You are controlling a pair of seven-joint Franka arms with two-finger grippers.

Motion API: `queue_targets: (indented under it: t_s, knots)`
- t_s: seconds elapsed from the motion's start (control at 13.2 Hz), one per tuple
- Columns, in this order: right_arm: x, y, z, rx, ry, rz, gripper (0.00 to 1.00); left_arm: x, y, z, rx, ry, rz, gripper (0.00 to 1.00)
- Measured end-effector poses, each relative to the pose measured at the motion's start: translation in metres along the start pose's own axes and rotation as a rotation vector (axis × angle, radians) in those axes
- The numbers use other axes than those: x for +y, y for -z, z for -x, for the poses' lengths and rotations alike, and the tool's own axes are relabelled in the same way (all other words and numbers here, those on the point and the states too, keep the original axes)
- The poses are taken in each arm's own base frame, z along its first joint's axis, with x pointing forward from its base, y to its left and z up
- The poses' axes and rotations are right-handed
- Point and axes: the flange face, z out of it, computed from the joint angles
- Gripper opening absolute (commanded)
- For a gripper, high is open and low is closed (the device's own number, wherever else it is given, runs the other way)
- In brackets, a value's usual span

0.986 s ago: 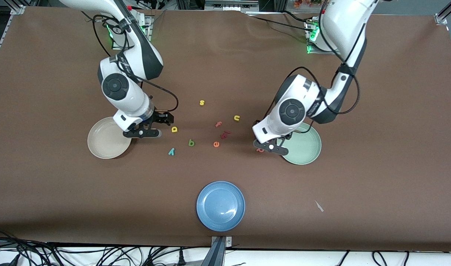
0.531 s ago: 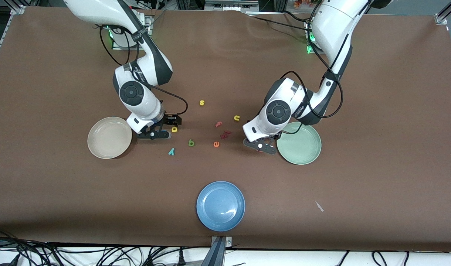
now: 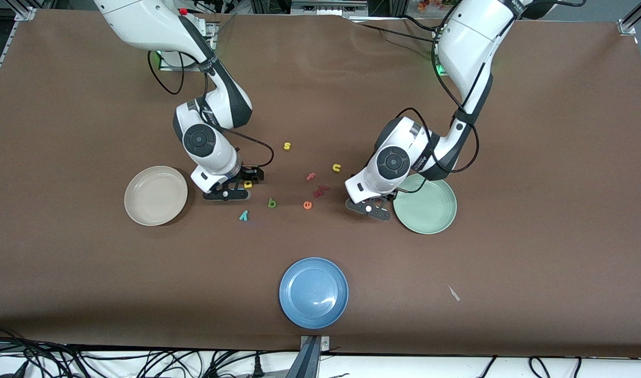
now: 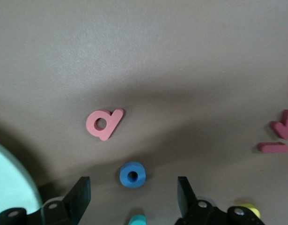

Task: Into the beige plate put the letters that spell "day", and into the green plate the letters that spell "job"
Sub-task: 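Grasp the yellow letter with the right gripper while the left gripper grasps the blue o, then place the yellow letter on the cream plate while the left gripper drops the o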

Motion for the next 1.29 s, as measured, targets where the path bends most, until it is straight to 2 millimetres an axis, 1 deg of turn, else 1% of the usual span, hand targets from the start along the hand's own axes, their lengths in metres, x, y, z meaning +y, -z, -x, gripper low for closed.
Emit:
queue_targets:
  t_s: [0.08,0.15,0.23,0.3,0.46,0.53,0.68,0.76,0.91,0.99,1.06,1.14,1.29]
  knots:
    - [-0.001,-0.005,-0.001,0.008,0.0,-0.004,1.0,-0.001,-0.006,0.002,-0.003,0.001,-0.001,0.7]
    - [-0.001,-0.011,-0.001,0.014,0.001,-0.007,1.0,-0.001,-0.008,0.002,-0.004,0.001,-0.001,0.7]
    - [-0.002,-0.016,-0.001,0.015,0.002,-0.008,0.99,-0.002,-0.01,0.003,-0.002,0.001,0.0,0.62]
    - [-0.002,-0.02,-0.001,0.015,0.003,-0.008,0.94,-0.002,-0.013,0.003,-0.002,0.002,0.0,0.48]
    - [-0.002,-0.025,0.0,0.012,0.003,-0.007,0.85,-0.002,-0.015,0.004,-0.001,0.002,0.0,0.12]
    - [-0.002,-0.026,0.0,0.01,0.003,-0.006,0.8,-0.002,-0.015,0.004,0.0,0.002,0.0,0.0]
    - [-0.003,-0.026,0.0,0.01,0.004,-0.006,0.72,-0.002,-0.014,0.003,0.002,0.003,0.0,0.0]
    - [-0.004,-0.026,0.001,0.01,0.006,-0.006,0.65,-0.002,-0.014,0.003,0.002,0.003,0.001,0.0]
    - [-0.006,-0.026,0.002,0.01,0.009,-0.006,0.61,-0.001,-0.013,0.003,0.005,0.002,0.002,0.0]
    - [-0.006,-0.026,0.002,0.009,0.01,-0.006,0.58,0.0,-0.009,0.002,0.012,0.001,0.003,0.0]
    - [-0.006,-0.027,0.002,0.009,0.011,-0.005,0.54,0.001,0.0,0.0,0.022,0.001,0.005,0.0]
    - [-0.007,-0.027,0.003,0.008,0.012,-0.005,0.52,0.002,0.013,-0.002,0.032,0.0,0.006,0.0]
    - [-0.01,-0.028,0.004,0.007,0.017,-0.004,0.43,-0.002,0.053,-0.004,0.042,0.005,-0.001,0.0]
